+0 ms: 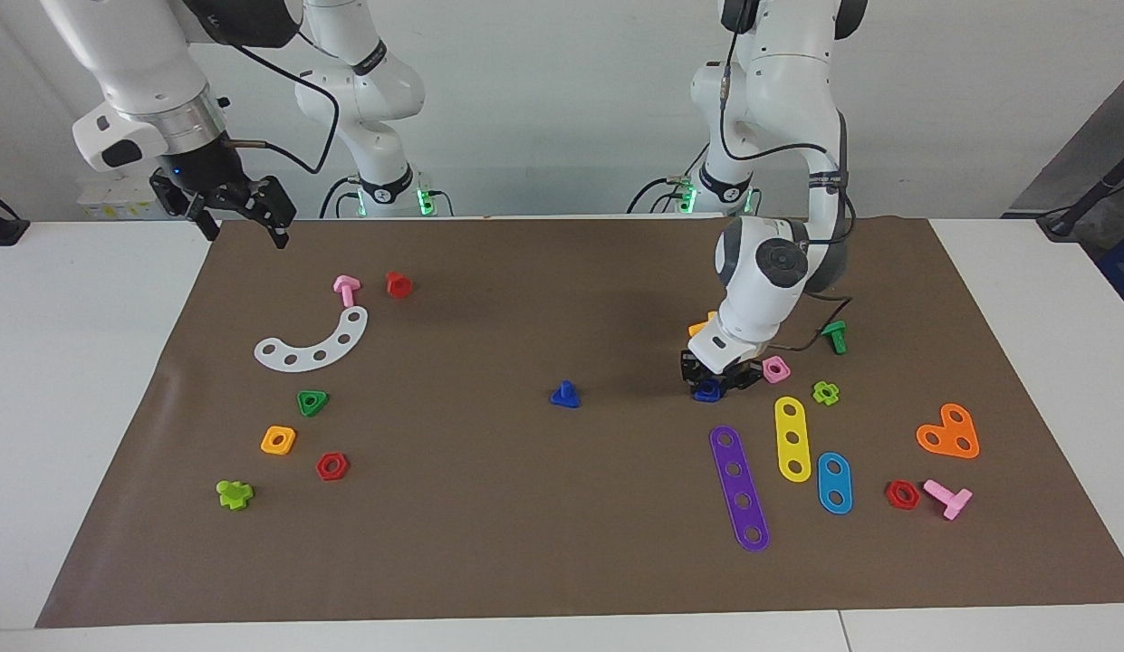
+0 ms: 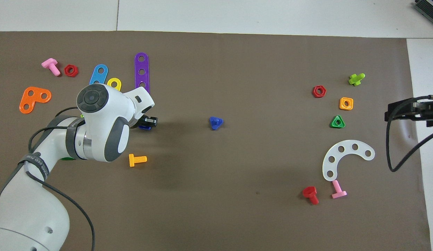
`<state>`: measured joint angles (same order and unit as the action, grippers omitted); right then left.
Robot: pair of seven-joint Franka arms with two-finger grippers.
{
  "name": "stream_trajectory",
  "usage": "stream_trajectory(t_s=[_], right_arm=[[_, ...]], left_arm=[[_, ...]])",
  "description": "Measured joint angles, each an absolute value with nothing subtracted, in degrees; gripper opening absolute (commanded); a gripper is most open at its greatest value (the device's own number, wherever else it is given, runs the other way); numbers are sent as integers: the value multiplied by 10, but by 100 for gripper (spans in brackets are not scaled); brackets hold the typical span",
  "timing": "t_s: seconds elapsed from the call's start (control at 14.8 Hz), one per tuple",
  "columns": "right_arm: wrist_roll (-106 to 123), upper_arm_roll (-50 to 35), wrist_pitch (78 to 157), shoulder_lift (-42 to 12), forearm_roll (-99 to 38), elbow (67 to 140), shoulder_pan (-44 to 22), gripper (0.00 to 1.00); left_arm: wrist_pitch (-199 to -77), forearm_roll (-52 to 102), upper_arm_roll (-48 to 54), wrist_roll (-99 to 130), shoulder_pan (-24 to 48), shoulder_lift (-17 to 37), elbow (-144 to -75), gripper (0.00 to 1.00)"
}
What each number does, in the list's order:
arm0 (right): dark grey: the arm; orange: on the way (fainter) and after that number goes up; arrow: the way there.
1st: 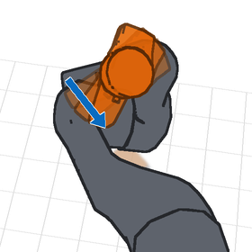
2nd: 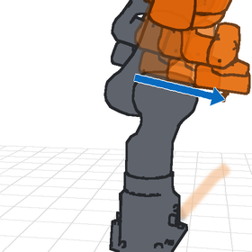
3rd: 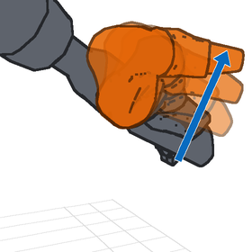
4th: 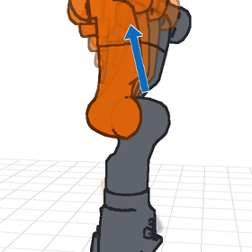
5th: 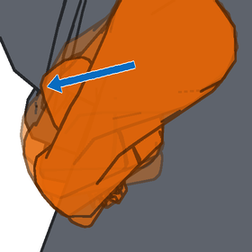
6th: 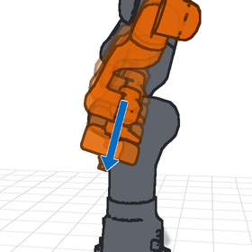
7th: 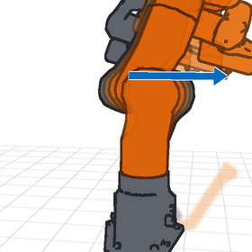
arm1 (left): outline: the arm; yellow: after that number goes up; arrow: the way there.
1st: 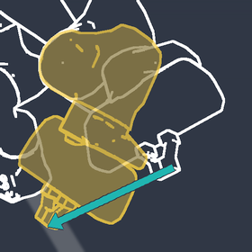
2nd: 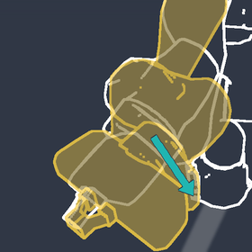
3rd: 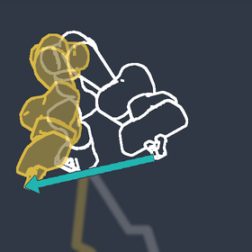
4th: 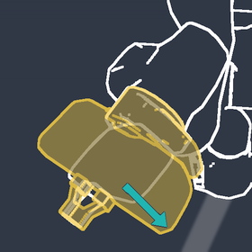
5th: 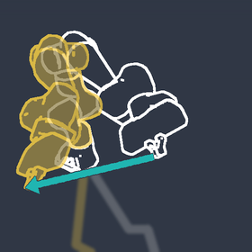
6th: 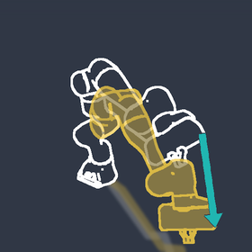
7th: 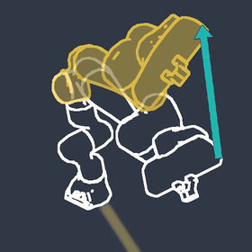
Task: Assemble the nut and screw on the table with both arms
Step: 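Lift the navy nut and carry it over the blue bolt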
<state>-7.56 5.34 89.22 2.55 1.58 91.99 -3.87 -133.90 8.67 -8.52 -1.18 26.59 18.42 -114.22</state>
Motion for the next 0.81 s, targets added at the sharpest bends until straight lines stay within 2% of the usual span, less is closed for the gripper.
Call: stream_trajectory(t_s=[0.2, 0.81], right_arm=[[-76, 53, 892, 25, 16, 920, -39, 100], [-76, 53, 892, 25, 16, 920, -36, 100]], left_arm=[[-1300, 88, -83, 14, 268, 184, -1102, 0], [-1203, 89, -78, 196, 367, 227, -946, 2]])
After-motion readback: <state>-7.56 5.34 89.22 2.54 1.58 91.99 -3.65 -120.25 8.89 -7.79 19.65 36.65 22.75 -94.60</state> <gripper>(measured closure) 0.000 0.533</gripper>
